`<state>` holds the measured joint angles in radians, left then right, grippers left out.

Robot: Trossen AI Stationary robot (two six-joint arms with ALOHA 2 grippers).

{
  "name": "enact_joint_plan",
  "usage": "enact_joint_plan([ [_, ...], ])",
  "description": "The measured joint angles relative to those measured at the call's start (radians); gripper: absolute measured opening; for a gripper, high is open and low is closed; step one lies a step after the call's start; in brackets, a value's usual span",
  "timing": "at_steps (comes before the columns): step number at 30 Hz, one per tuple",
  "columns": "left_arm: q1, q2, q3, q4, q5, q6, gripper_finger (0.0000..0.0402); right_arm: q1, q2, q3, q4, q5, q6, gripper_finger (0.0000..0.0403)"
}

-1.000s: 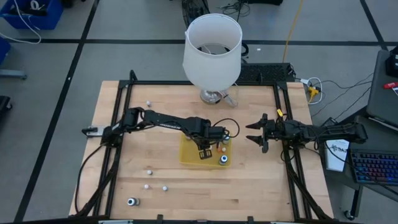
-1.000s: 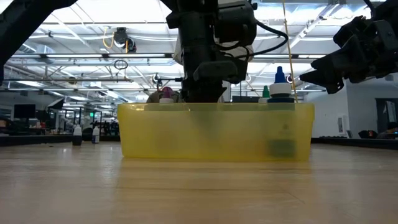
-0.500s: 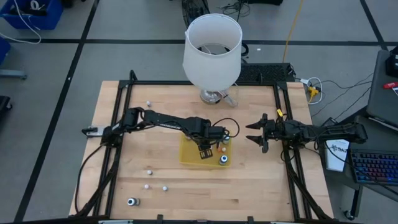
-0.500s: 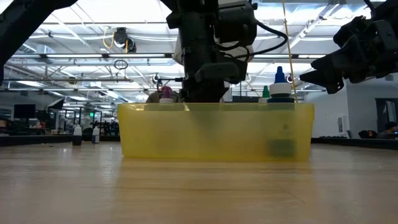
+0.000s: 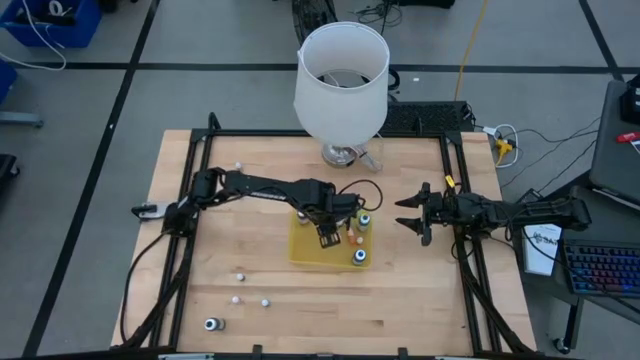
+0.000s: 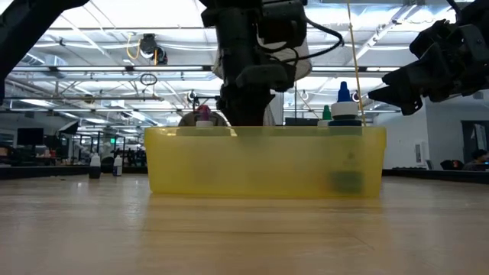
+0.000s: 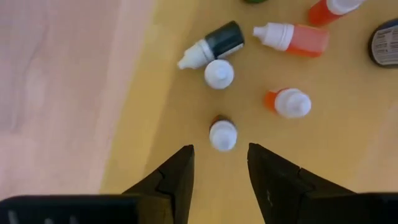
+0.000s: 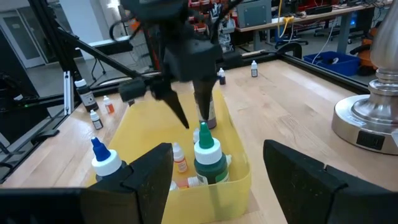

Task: Pick & Place food coloring
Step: Put the purple food coloring bottle into the yellow bin

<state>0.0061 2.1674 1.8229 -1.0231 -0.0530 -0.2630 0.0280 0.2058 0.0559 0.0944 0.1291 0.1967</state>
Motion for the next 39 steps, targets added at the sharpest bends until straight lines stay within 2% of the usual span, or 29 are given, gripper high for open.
enact_joint_plan([
  [4, 0.014, -0.052, 0.000, -0.068, -0.001, -0.002, 0.0154, 0.000, 0.003, 0.000, 0.002, 0.000, 0.000, 0.0238],
  [7, 0.017, -0.109, 0.000, -0.127, -0.038, -0.018, 0.0154, 0.000, 0.005, 0.000, 0.001, 0.000, 0.000, 0.0238],
  [12, -0.024, -0.254, -0.027, -0.214, -0.217, -0.088, 0.0154, 0.000, 0.009, 0.000, -0.001, 0.000, 0.000, 0.0238],
  [15, -0.046, -0.367, -0.109, -0.209, -0.313, -0.182, 0.0154, 0.000, 0.011, 0.000, 0.000, 0.000, 0.000, 0.0238],
  [17, -0.047, -0.445, -0.190, -0.221, -0.339, -0.279, 0.0154, 0.000, 0.012, 0.000, 0.000, 0.000, 0.000, 0.0238],
  [23, 0.011, -0.624, -0.421, -0.376, -0.286, -0.604, 0.0155, 0.000, 0.013, 0.000, 0.000, 0.000, 0.000, 0.0238],
  [27, 0.066, -0.679, -0.520, -0.421, -0.256, -0.705, 0.0155, 0.000, 0.012, 0.000, 0.000, 0.000, 0.000, 0.0238],
  [32, 0.131, -0.692, -0.636, -0.390, -0.235, -0.677, 0.0155, 0.000, 0.013, 0.000, 0.000, 0.000, 0.000, 0.0238],
  [39, 0.250, -0.691, -0.802, -0.239, -0.179, -0.571, 0.0155, 0.000, 0.013, 0.000, 0.000, 0.000, 0.000, 0.0238],
])
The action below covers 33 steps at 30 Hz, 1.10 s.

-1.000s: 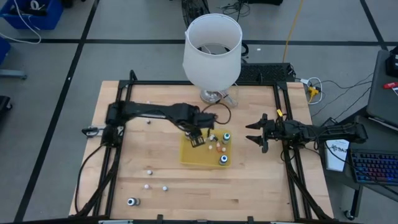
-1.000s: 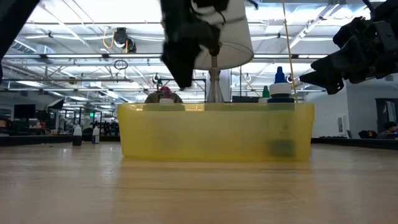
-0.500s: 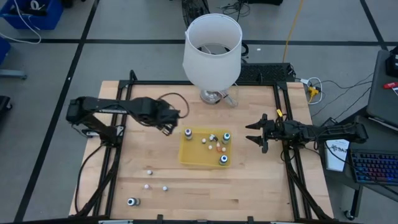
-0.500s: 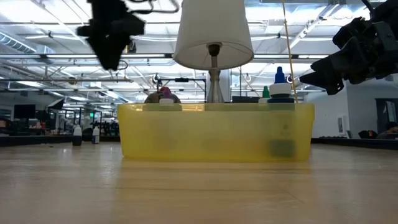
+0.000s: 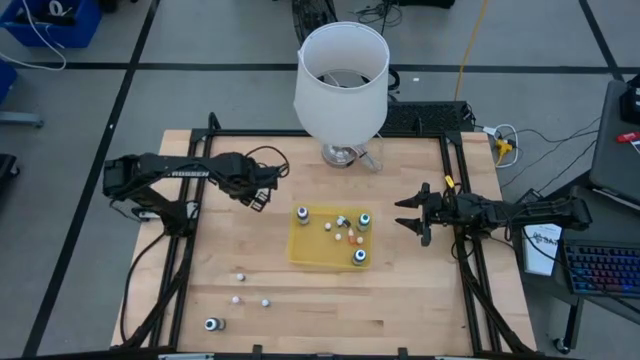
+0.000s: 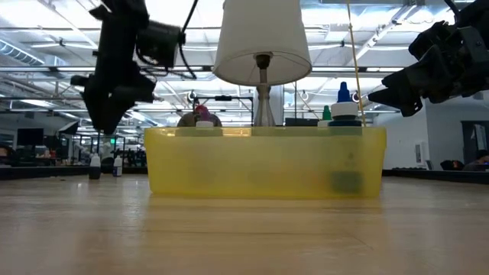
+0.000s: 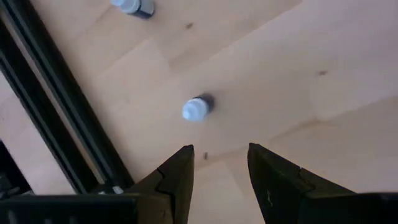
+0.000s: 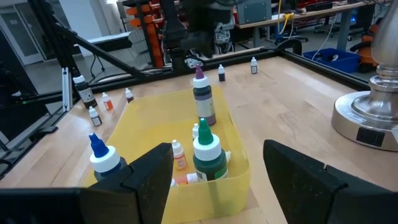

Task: Pick & Place food coloring
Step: Put the purple food coloring bottle into the yellow bin

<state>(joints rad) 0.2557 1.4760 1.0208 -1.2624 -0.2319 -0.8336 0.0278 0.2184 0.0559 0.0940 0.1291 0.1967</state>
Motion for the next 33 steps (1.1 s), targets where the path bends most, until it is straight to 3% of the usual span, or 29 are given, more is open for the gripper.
enact_joint_plan([
  [10, 0.108, -0.072, 0.001, -0.025, -0.082, 0.096, 0.0154, 0.000, 0.000, 0.000, 0.000, 0.000, 0.000, 0.0238],
  [15, 0.136, -0.124, 0.004, -0.085, -0.118, 0.323, 0.0154, 0.000, 0.000, 0.000, 0.001, 0.000, 0.000, 0.0238],
  [18, 0.140, -0.131, 0.004, -0.051, -0.114, 0.304, 0.0154, 0.000, 0.000, 0.000, 0.000, 0.000, 0.000, 0.0238],
  [21, 0.144, -0.131, 0.004, -0.027, -0.065, 0.250, 0.0154, 0.000, 0.000, 0.000, 0.000, 0.000, 0.000, 0.0238],
  [26, 0.219, -0.130, 0.004, 0.017, 0.140, 0.256, 0.0155, 0.000, 0.000, 0.000, 0.000, 0.000, 0.000, 0.0238],
  [29, 0.283, -0.130, 0.004, -0.008, 0.154, 0.259, 0.0161, 0.000, 0.000, 0.000, 0.000, 0.000, 0.000, 0.0238],
  [33, 0.360, -0.130, 0.004, -0.015, 0.157, 0.279, 0.0200, 0.000, 0.000, 0.000, 0.000, 0.000, 0.000, 0.0238],
])
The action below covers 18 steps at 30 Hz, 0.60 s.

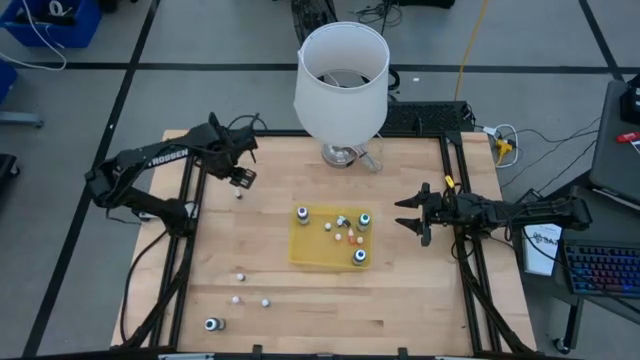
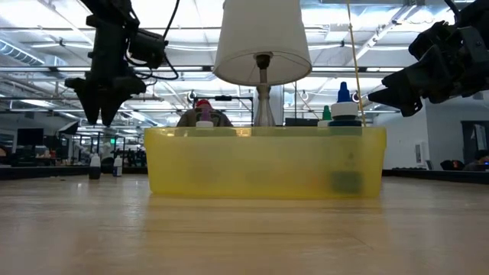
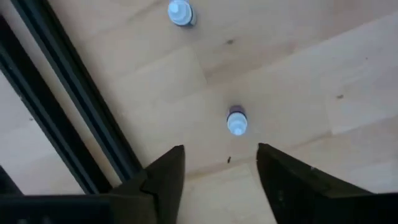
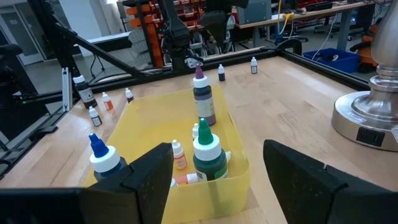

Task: Pick & Place food coloring
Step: Put the purple food coloring bottle into the yellow bin

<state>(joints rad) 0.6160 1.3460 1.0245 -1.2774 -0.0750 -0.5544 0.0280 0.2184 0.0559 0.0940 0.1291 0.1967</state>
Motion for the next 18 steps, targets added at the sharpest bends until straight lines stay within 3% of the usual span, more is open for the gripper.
enact_joint_plan([
  [7, 0.053, 0.000, 0.000, 0.012, 0.022, 0.071, 0.0278, 0.000, 0.000, 0.000, 0.000, 0.000, 0.000, 0.0238],
  [12, 0.050, -0.001, -0.023, 0.087, 0.028, 0.091, 0.0286, 0.000, 0.000, 0.000, 0.000, 0.000, 0.000, 0.0238],
  [18, 0.049, 0.000, -0.153, 0.210, 0.079, 0.107, 0.0276, 0.000, 0.000, 0.000, 0.000, 0.000, 0.000, 0.0238],
])
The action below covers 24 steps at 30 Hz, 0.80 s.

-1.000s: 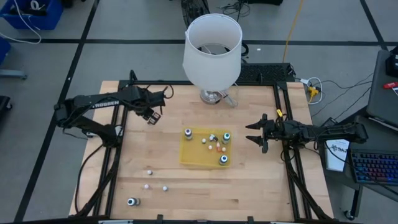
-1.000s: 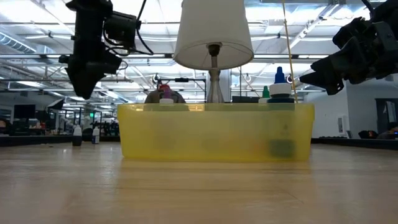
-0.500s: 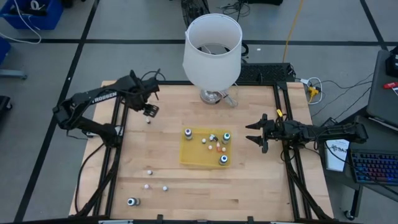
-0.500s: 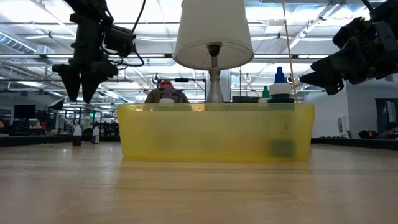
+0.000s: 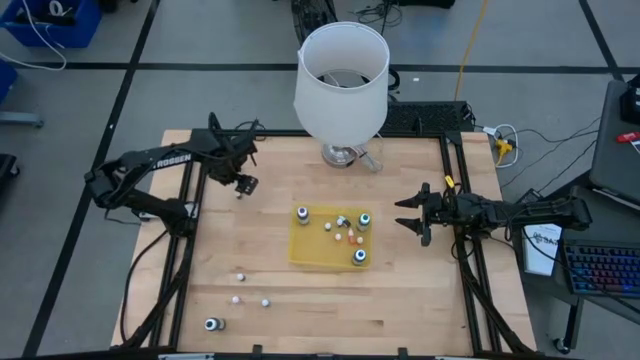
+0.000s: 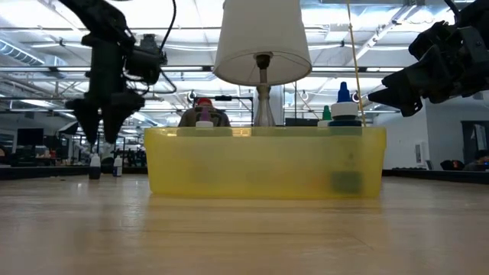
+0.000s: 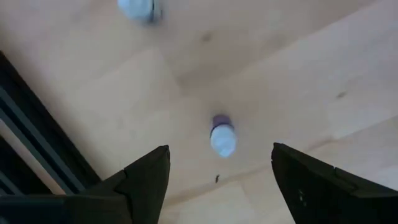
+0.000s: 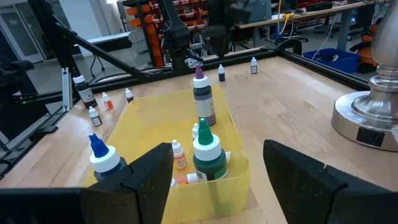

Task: Pick & Place food coloring
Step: Put the purple food coloring bottle into the yellow bin

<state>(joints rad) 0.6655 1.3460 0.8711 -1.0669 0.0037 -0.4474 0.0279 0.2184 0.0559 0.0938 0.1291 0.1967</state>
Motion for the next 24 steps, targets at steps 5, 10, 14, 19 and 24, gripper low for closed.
enact_joint_plan([
  [5, 0.000, 0.000, -0.083, 0.055, -0.001, -0.030, 0.0275, 0.000, 0.000, 0.000, 0.000, 0.000, 0.000, 0.0238],
  [10, -0.021, 0.000, -0.163, 0.174, -0.003, -0.034, 0.0274, 0.000, 0.000, 0.000, 0.000, 0.000, 0.000, 0.0238],
  [14, -0.037, 0.000, -0.214, 0.241, -0.002, -0.033, 0.0275, 0.000, 0.000, 0.000, 0.000, 0.000, 0.000, 0.0238],
  [19, -0.046, 0.000, -0.227, 0.258, -0.004, -0.033, 0.0275, 0.000, 0.000, 0.000, 0.000, 0.000, 0.000, 0.0238],
  [24, -0.046, 0.000, -0.228, 0.258, -0.004, -0.033, 0.0274, 0.000, 0.000, 0.000, 0.000, 0.000, 0.000, 0.0238],
])
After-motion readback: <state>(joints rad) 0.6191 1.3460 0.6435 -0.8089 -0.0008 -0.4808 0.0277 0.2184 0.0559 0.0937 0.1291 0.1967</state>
